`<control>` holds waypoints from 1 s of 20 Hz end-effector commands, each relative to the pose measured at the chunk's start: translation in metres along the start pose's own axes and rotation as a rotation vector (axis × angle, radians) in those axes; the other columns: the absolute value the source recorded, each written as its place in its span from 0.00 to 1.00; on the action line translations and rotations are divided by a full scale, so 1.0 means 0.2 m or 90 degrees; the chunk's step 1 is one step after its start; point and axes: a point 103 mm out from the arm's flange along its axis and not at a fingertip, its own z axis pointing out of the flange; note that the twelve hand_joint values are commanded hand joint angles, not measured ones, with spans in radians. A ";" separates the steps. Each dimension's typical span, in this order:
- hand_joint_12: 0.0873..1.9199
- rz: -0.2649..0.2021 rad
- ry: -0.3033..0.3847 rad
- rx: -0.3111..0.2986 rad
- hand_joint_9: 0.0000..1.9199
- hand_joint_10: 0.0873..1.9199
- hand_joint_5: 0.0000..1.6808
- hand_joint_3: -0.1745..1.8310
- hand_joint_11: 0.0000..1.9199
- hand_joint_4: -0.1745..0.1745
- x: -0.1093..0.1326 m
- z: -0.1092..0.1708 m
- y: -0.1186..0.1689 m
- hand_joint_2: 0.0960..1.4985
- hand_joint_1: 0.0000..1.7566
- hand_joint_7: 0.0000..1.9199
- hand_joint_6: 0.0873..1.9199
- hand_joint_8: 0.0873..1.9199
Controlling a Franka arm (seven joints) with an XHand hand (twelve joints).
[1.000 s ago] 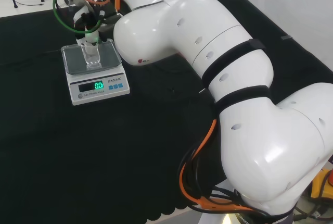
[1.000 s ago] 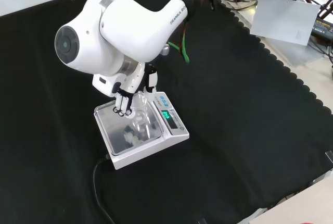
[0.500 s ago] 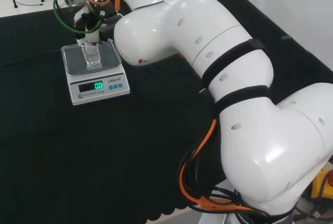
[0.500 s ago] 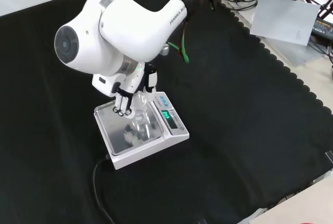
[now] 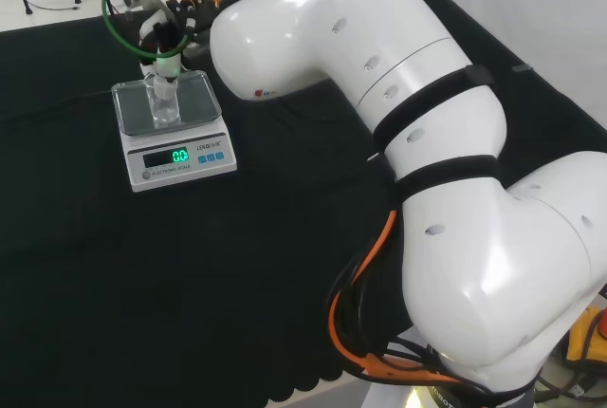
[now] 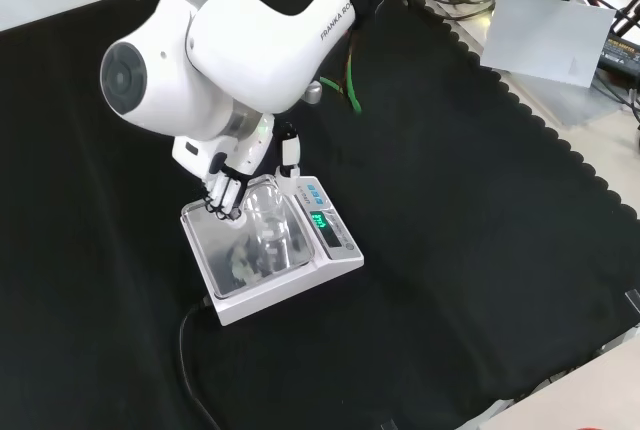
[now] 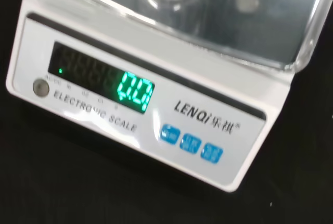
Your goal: Put the beaker on the electronic balance.
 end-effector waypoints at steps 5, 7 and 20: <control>0.74 -0.008 0.004 -0.022 0.04 0.43 0.03 0.00 0.10 0.32 0.00 -0.02 -0.05 0.59 0.48 0.00 0.14 0.24; 0.66 -0.011 0.006 -0.039 0.01 0.13 0.01 0.02 0.03 0.42 0.00 -0.04 -0.07 0.53 0.44 0.00 0.01 0.04; 0.71 -0.022 -0.069 -0.202 0.25 0.36 0.22 0.13 0.16 0.32 0.04 -0.27 -0.66 0.57 0.48 0.19 0.08 0.30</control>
